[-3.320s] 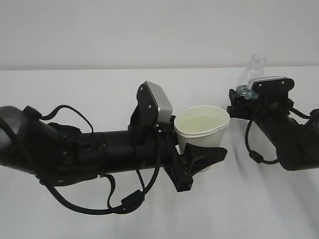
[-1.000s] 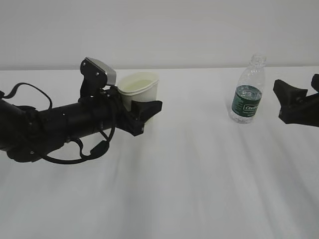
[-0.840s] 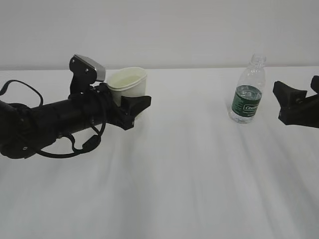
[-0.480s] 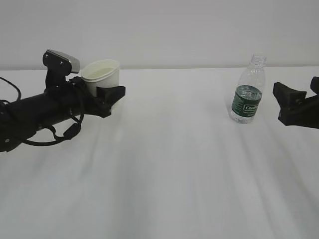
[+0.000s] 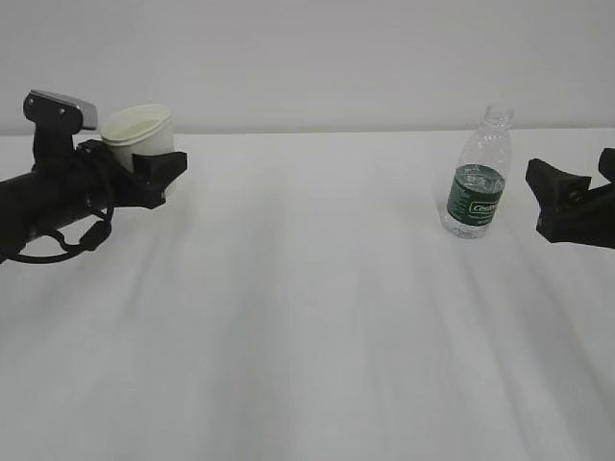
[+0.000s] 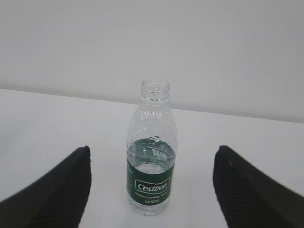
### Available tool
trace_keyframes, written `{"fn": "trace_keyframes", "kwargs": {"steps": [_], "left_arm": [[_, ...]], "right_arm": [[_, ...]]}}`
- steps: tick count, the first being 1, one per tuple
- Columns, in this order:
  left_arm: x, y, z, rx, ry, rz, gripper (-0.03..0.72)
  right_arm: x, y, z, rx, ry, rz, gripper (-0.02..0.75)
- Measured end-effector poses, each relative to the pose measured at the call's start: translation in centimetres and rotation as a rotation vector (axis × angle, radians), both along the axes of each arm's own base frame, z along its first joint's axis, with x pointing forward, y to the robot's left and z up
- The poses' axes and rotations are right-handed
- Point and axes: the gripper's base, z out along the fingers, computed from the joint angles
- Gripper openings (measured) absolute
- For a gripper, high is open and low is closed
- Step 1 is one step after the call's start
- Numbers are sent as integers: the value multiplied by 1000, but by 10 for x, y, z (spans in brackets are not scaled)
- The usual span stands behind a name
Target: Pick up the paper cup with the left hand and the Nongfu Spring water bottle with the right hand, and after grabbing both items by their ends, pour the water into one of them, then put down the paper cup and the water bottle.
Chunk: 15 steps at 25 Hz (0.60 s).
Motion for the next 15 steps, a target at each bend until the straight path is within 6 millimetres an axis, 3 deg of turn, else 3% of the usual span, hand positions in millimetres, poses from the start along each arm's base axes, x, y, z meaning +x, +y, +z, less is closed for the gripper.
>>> {"fn": "trace_keyframes", "kwargs": {"steps": [8, 15], "left_arm": [[6, 26, 1, -12, -9, 113, 412], [9, 32, 2, 6, -28, 166, 411]], "right_arm": [[0, 0, 0, 0, 0, 0, 594], [0, 0, 0, -3, 2, 5, 594]]}}
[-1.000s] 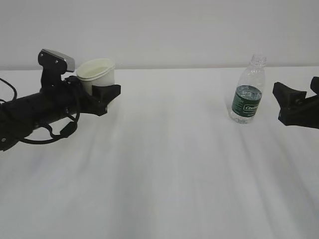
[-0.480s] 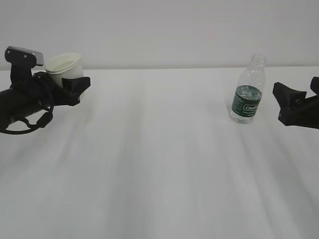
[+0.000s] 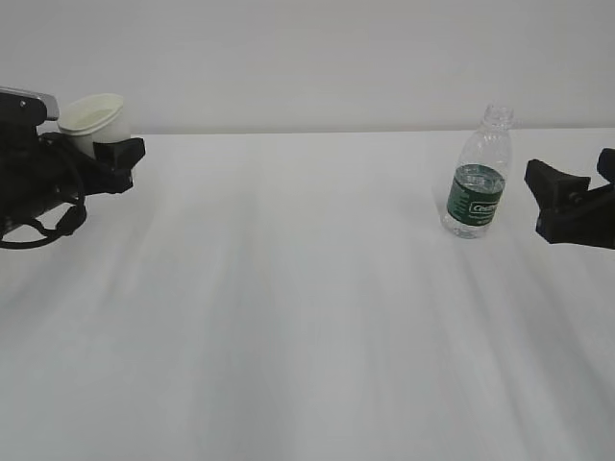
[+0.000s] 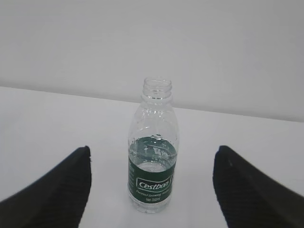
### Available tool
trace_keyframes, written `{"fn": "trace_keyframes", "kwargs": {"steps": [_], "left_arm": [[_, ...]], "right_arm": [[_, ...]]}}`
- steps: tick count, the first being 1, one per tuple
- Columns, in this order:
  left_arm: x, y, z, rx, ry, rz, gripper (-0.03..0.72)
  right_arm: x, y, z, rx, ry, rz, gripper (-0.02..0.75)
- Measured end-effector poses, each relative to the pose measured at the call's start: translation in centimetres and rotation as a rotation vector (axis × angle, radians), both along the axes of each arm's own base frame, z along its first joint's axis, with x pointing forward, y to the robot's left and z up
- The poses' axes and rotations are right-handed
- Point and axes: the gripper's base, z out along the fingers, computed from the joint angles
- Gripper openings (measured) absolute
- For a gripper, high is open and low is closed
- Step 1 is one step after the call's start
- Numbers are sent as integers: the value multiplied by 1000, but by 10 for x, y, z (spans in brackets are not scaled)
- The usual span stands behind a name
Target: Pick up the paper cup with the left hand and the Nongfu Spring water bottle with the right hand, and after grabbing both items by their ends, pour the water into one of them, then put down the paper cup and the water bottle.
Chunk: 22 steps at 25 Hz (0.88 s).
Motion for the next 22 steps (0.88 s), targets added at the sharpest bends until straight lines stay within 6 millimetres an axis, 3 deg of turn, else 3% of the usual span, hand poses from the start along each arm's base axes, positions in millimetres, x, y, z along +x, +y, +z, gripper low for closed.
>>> {"fn": "trace_keyframes", "kwargs": {"steps": [3, 22], "left_arm": [[0, 1, -2, 0, 3, 7, 411], [3, 8, -63, 1, 32, 99, 410]], "right_arm": [[0, 0, -1, -1, 8, 0, 594], [-1, 0, -4, -9, 45, 3, 594]]}}
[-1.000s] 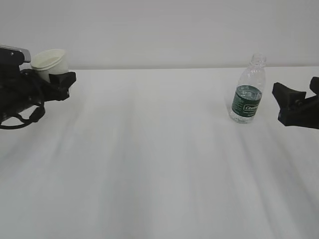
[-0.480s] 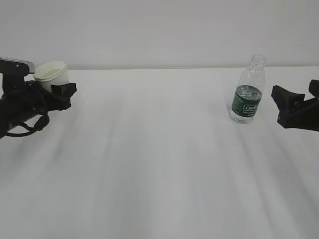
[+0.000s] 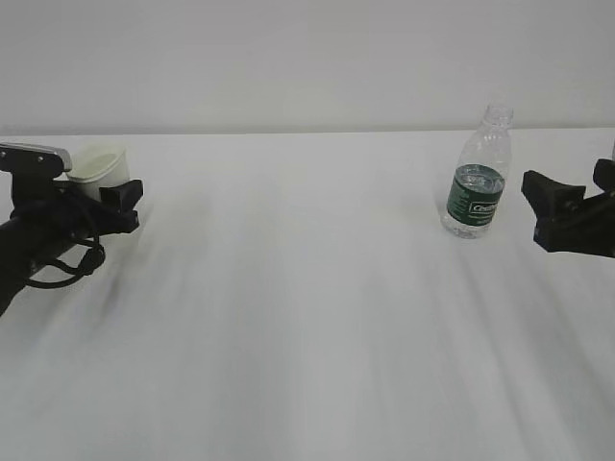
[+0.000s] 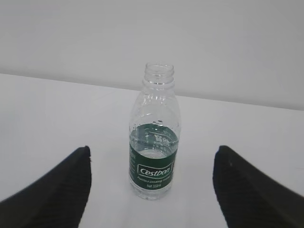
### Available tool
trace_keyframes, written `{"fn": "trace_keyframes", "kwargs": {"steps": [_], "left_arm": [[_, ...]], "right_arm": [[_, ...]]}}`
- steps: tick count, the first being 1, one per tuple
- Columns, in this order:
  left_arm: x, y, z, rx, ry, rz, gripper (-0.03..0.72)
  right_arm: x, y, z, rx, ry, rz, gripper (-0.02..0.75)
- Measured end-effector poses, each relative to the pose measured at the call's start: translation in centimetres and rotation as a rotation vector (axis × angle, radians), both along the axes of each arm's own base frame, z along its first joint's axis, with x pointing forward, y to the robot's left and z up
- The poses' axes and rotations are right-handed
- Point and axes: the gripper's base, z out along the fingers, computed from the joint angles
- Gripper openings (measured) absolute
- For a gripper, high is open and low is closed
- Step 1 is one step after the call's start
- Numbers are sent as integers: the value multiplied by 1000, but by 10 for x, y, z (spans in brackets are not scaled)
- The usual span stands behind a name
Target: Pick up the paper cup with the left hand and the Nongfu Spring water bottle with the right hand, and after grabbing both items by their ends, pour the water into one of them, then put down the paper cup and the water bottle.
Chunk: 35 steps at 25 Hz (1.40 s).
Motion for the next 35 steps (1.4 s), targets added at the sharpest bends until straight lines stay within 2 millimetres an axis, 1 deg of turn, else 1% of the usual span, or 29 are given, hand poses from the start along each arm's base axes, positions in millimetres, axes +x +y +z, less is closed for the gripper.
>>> {"fn": "trace_keyframes", "kwargs": {"steps": [7, 10, 22, 24, 28, 30, 35], "left_arm": [[-2, 2, -23, -2, 44, 25, 410], [-2, 3, -30, 4, 58, 31, 410], [4, 3, -36, 1, 17, 32, 414], [4, 3, -36, 3, 16, 32, 436], [4, 3, -38, 5, 26, 34, 525], [4, 3, -39, 5, 27, 34, 556], [4, 3, -36, 4, 24, 41, 573]], "right_arm": [[0, 1, 0, -7, 2, 11, 594], [0, 1, -1, -10, 11, 13, 593], [-2, 2, -5, -31, 51, 34, 593], [-2, 2, -5, -31, 51, 34, 593], [-2, 2, -5, -31, 53, 34, 592], [-2, 2, -5, -31, 53, 34, 592], [-2, 2, -5, -31, 53, 34, 592]]}}
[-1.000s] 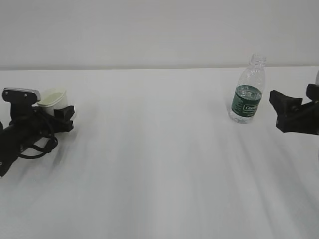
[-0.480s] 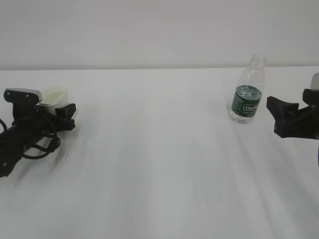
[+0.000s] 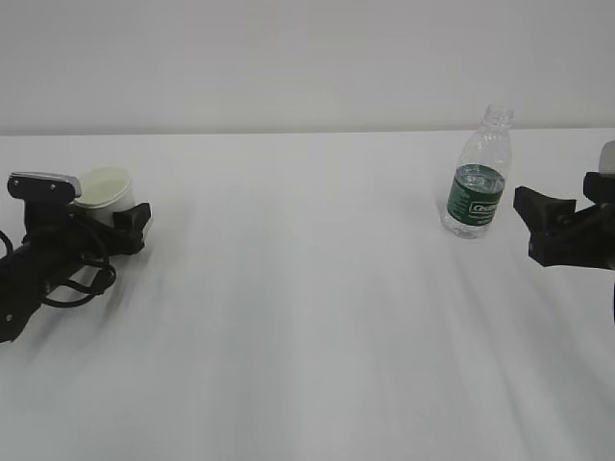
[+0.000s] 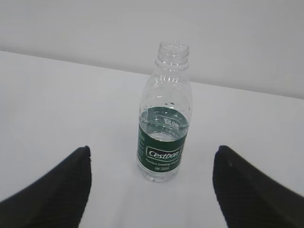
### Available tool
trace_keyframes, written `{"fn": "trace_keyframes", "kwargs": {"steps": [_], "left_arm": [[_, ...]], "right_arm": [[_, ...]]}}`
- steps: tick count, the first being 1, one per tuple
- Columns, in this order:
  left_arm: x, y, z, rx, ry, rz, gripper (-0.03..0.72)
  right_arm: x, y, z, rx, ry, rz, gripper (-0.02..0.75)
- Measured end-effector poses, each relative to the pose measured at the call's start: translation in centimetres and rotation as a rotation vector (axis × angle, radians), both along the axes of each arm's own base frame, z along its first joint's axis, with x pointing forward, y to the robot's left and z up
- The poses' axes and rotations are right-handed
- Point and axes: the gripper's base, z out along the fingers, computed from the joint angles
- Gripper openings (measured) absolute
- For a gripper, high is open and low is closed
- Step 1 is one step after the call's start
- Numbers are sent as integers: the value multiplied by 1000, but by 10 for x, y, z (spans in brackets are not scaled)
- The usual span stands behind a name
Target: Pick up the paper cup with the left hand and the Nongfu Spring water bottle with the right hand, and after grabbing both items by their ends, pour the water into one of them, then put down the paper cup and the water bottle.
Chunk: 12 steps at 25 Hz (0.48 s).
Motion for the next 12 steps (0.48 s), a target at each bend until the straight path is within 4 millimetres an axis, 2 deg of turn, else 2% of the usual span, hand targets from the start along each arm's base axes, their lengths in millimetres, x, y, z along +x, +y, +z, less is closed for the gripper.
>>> {"fn": "trace_keyframes", "kwargs": {"steps": [5, 12], "left_arm": [[-5, 0, 15, -1, -20, 0, 576], [-23, 1, 18, 0, 18, 2, 578]], "right_arm": [[0, 0, 0, -1, 2, 1, 592], [0, 0, 0, -1, 2, 1, 592]]}}
